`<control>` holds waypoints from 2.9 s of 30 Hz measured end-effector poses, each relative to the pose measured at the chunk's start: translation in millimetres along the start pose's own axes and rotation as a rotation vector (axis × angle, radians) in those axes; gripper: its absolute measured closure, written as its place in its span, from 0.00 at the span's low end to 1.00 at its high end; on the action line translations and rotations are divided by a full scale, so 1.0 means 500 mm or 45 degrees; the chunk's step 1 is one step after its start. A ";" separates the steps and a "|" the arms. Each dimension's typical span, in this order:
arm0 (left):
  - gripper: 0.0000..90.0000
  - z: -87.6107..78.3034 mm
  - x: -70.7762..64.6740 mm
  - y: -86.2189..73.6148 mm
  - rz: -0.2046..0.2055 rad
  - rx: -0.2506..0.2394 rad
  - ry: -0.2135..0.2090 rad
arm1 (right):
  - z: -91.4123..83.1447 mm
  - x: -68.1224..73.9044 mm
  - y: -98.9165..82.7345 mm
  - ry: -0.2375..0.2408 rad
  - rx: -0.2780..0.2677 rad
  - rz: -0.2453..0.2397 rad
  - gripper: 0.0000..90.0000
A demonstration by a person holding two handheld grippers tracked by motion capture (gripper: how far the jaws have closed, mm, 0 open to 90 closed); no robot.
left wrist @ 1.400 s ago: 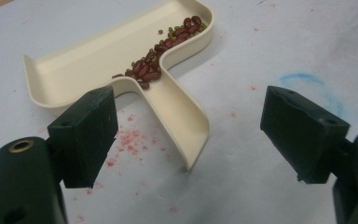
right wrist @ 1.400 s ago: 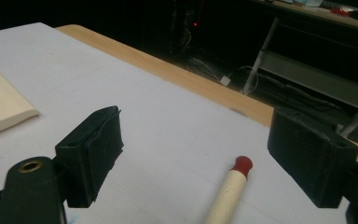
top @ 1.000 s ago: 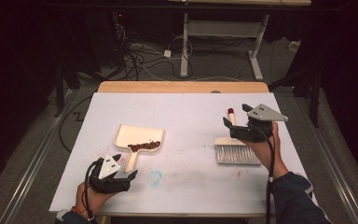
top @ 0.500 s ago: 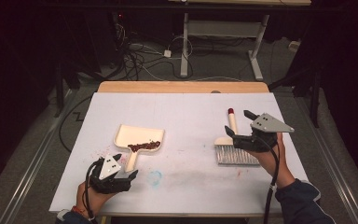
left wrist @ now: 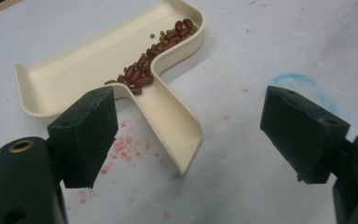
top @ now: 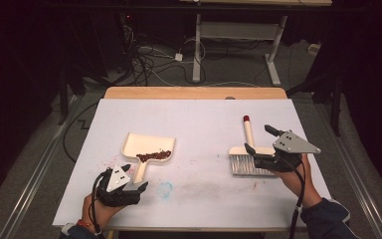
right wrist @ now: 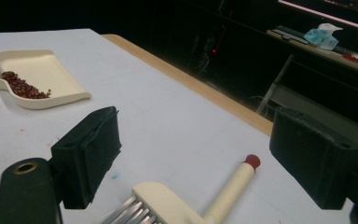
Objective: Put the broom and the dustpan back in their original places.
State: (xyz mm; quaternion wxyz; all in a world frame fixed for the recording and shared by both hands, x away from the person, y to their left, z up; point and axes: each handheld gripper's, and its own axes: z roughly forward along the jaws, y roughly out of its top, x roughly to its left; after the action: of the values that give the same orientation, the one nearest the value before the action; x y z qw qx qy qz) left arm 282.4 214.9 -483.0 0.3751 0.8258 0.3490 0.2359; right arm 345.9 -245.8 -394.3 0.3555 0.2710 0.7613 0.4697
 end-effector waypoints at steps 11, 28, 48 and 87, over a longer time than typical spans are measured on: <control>0.21 0.002 -0.001 0.001 0.014 0.011 0.002 | -0.028 -0.001 -0.034 0.004 -0.005 -0.033 0.19; 0.21 0.007 -0.001 0.003 0.025 0.017 0.003 | -0.058 0.011 -0.102 0.026 0.019 -0.067 0.19; 0.21 0.010 -0.002 0.008 0.026 0.007 -0.002 | -0.078 0.036 -0.172 0.073 0.119 -0.053 0.20; 0.21 0.007 -0.007 0.009 0.053 0.012 -0.007 | -0.095 0.030 -0.160 0.049 0.081 -0.055 0.20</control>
State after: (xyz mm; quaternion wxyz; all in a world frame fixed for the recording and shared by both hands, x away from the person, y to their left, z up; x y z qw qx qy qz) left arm 284.1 208.4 -482.0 0.3673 0.8352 0.3317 0.2397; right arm 293.0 -292.5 -456.8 0.3420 0.2565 0.7882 0.4426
